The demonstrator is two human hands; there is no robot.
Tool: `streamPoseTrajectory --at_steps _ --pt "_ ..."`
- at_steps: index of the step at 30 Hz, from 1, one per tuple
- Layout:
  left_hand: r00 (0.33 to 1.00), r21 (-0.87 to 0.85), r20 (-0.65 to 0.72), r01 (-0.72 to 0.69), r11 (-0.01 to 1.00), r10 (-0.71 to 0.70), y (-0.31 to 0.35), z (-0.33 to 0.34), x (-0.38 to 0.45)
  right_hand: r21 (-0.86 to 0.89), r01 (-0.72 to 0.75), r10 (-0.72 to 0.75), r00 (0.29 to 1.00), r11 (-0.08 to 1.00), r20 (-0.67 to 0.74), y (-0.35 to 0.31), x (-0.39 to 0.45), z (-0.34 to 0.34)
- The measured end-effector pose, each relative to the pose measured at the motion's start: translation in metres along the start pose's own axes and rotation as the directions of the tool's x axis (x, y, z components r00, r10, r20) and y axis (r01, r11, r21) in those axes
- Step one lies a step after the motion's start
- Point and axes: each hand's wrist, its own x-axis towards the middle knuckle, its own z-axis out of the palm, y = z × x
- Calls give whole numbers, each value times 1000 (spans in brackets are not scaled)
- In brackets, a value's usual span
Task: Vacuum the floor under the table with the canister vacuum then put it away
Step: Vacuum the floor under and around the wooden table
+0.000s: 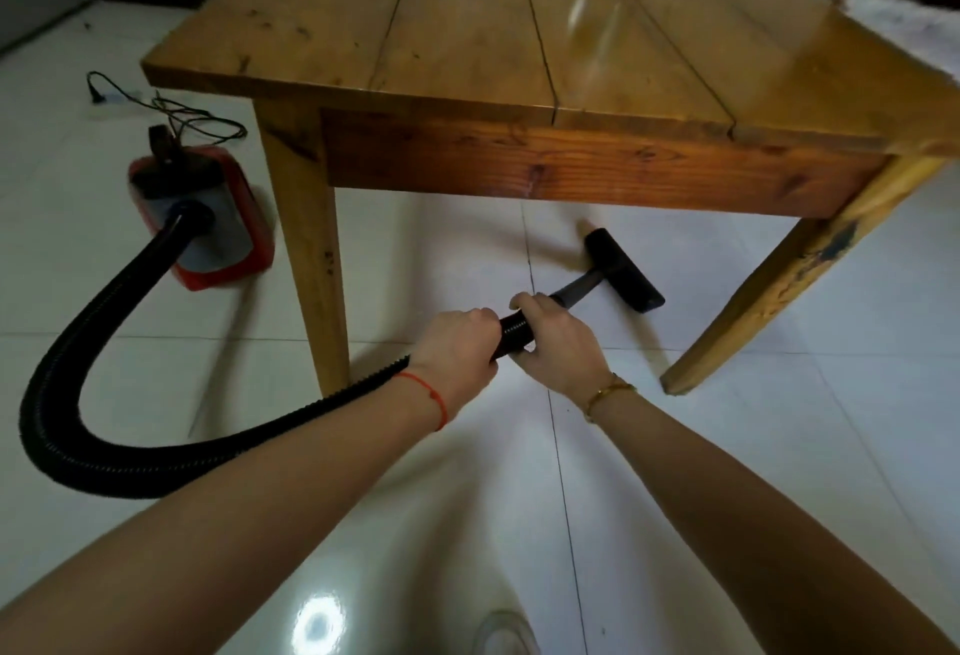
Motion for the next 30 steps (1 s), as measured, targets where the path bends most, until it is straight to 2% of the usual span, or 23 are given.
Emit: streamPoseTrajectory --at_steps 10,17,23,30 --pt "999 54 -27 32 998 -31 -46 -20 -80 -94 63 -70 995 994 -73 -90 -26 6" --pt "999 119 -36 27 993 -22 -57 -40 -116 -65 51 -57 994 997 -90 -126 -41 0" --pt "1000 75 -22 12 997 -10 -39 -34 -107 -13 -44 43 997 999 -69 -112 -47 -5" --pt "1000 37 -25 -11 999 12 4 -15 -61 20 -119 120 991 993 -64 -51 -41 -4"
